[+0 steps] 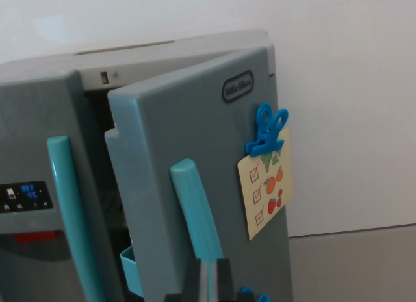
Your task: Close fridge door
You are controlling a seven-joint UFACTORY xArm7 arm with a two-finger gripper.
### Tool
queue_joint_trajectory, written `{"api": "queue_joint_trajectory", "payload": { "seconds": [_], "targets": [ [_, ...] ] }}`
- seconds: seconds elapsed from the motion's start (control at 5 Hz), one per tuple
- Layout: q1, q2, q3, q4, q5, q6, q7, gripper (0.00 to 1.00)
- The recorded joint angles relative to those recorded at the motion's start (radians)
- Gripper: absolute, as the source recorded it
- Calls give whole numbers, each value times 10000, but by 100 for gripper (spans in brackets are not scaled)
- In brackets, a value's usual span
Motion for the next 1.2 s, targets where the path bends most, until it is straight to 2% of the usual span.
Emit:
{"api": "queue_joint_trajectory", "payload": {
  "seconds": [0.6, 0.8, 1.0, 1.2],
  "targets": [
    [0, 17, -3, 0, 0, 0, 0, 100],
    [0, 196, -9, 0, 0, 0, 0, 100],
    [0, 196, -9, 0, 0, 0, 0, 100],
    [-1, 604, -15, 0, 0, 0, 0, 100]
  ]
}}
